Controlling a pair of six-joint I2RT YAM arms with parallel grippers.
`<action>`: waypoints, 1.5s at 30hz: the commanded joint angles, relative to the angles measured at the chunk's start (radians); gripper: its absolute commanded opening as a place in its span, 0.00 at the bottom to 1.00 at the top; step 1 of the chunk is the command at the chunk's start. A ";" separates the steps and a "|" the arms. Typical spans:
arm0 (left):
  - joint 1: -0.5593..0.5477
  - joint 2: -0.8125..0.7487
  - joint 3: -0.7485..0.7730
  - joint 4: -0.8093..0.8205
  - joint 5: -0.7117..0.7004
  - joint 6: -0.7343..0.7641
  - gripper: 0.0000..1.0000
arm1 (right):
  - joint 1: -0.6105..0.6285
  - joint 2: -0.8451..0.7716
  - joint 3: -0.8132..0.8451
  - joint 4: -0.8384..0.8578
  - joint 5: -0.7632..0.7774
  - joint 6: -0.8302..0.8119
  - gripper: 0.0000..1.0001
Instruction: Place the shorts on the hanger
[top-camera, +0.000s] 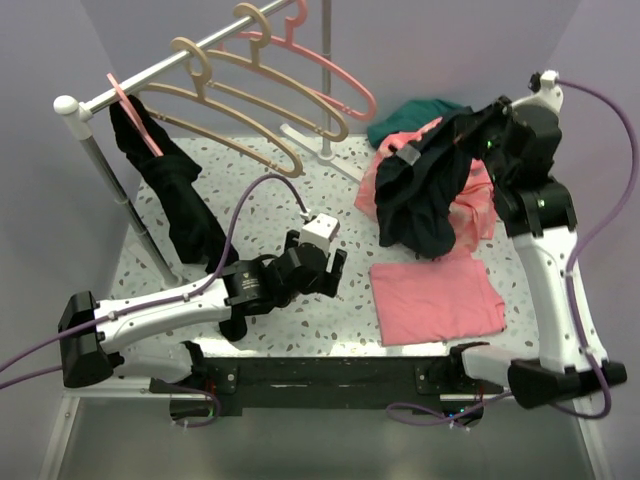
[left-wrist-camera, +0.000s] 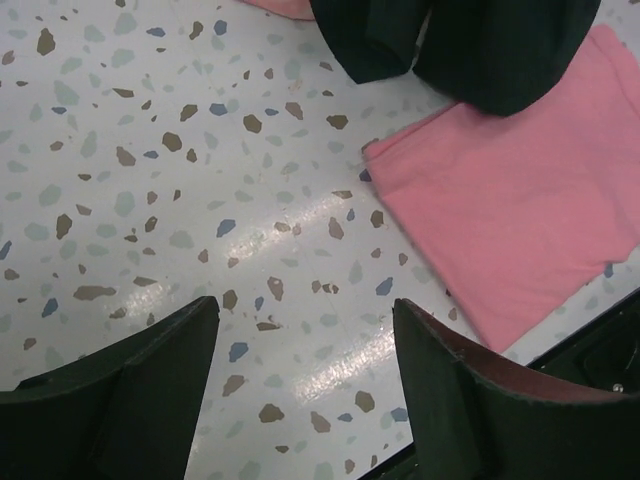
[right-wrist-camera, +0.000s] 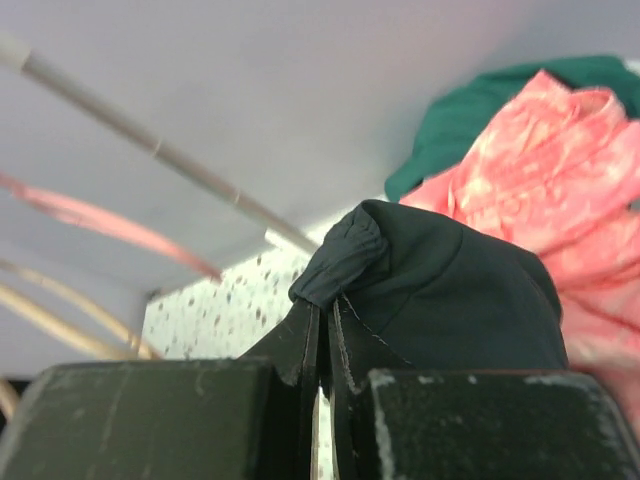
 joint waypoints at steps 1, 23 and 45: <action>0.008 0.004 0.022 0.140 -0.016 -0.047 0.72 | 0.004 -0.173 -0.208 0.020 -0.144 0.039 0.00; -0.156 0.366 -0.013 0.823 -0.301 -0.196 0.70 | 0.003 -0.207 -0.076 -0.111 -0.265 0.057 0.00; -0.081 0.567 0.122 0.819 -0.205 -0.370 0.52 | 0.003 -0.184 -0.012 -0.121 -0.313 0.067 0.00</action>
